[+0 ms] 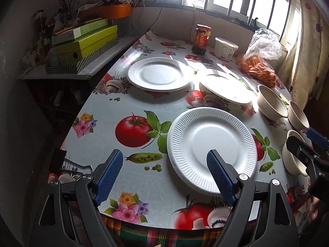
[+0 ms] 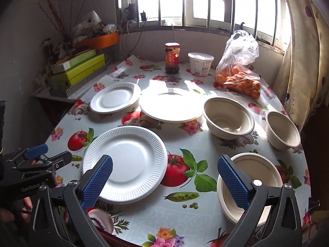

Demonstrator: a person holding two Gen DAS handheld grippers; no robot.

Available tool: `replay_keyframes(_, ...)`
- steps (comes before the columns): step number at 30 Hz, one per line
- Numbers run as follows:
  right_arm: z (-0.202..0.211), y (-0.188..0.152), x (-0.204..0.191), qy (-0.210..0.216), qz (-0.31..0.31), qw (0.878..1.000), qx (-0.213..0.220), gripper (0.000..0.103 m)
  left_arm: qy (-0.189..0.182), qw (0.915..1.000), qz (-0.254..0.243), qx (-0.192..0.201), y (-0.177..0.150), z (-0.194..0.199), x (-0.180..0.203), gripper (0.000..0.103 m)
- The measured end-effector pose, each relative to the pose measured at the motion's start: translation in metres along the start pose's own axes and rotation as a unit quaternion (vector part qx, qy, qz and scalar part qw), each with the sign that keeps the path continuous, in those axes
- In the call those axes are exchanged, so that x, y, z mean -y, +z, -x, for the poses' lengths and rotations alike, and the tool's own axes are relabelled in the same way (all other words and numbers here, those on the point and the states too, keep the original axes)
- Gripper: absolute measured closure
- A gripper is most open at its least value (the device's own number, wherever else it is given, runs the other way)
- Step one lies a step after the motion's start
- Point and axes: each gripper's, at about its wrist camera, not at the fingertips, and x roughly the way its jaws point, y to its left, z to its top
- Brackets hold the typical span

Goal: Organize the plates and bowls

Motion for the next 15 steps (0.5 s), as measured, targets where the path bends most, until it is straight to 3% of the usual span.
replay_keyframes(7, -0.025, 0.041, -0.007, 0.014, 0.009, 1.0, -0.004, 0.001, 0.018, 0.9994, 0.027, 0.011, 0.034, -0.006, -0.024, 0.019)
replay_keyframes(15, -0.044, 0.075, -0.014, 0.02, 0.02, 1.0, -0.008, 0.008, 0.008, 0.9992, 0.037, 0.014, 0.063, -0.015, -0.035, 0.019)
